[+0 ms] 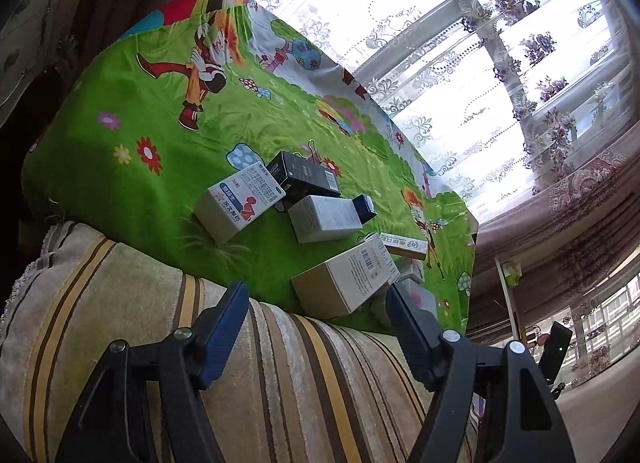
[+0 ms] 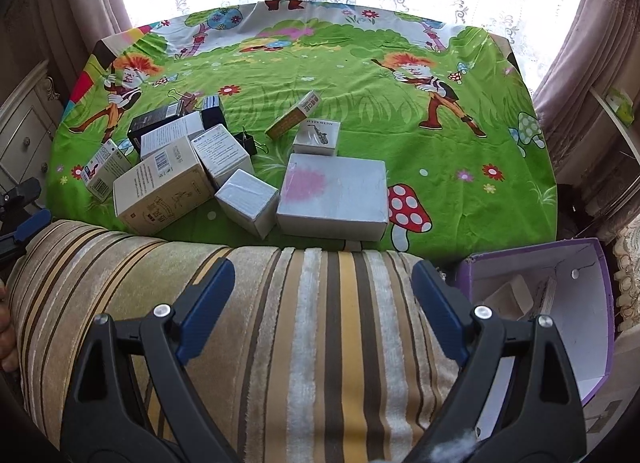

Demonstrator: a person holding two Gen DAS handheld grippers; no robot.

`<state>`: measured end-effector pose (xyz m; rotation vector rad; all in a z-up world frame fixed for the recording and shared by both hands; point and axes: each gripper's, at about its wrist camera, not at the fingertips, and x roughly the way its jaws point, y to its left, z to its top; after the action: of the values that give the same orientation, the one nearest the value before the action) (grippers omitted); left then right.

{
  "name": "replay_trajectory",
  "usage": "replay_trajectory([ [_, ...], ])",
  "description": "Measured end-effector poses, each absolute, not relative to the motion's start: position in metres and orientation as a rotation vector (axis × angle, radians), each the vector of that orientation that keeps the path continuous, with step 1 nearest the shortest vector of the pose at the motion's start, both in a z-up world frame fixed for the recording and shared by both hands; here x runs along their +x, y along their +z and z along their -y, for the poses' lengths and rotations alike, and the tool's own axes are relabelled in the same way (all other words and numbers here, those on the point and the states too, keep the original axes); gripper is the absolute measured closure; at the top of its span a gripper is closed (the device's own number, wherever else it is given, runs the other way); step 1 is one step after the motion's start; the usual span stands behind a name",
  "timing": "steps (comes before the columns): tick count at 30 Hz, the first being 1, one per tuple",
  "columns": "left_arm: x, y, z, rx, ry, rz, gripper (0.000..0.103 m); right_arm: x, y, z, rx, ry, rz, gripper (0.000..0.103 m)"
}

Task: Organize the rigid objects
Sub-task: 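Grasp the white red-figure medicine box with the left tool while the right tool grasps the pink-splash box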

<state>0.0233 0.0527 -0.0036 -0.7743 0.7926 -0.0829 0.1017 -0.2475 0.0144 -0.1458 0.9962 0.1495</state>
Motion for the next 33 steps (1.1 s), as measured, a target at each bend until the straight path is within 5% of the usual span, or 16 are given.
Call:
replay_trajectory([
  [8, 0.034, 0.003, -0.053, -0.702, -0.075, -0.859, 0.031, 0.148, 0.003, 0.256, -0.045, 0.129, -1.062, 0.011],
  [22, 0.106, 0.002, -0.04, -0.099, 0.089, -1.062, 0.028, 0.193, -0.013, 0.237, -0.091, 0.126, -1.111, 0.007],
  [33, 0.133, -0.026, -0.052, -0.129, 0.115, -1.12, 0.028, 0.204, -0.023, 0.244, -0.093, 0.032, -1.122, 0.007],
])
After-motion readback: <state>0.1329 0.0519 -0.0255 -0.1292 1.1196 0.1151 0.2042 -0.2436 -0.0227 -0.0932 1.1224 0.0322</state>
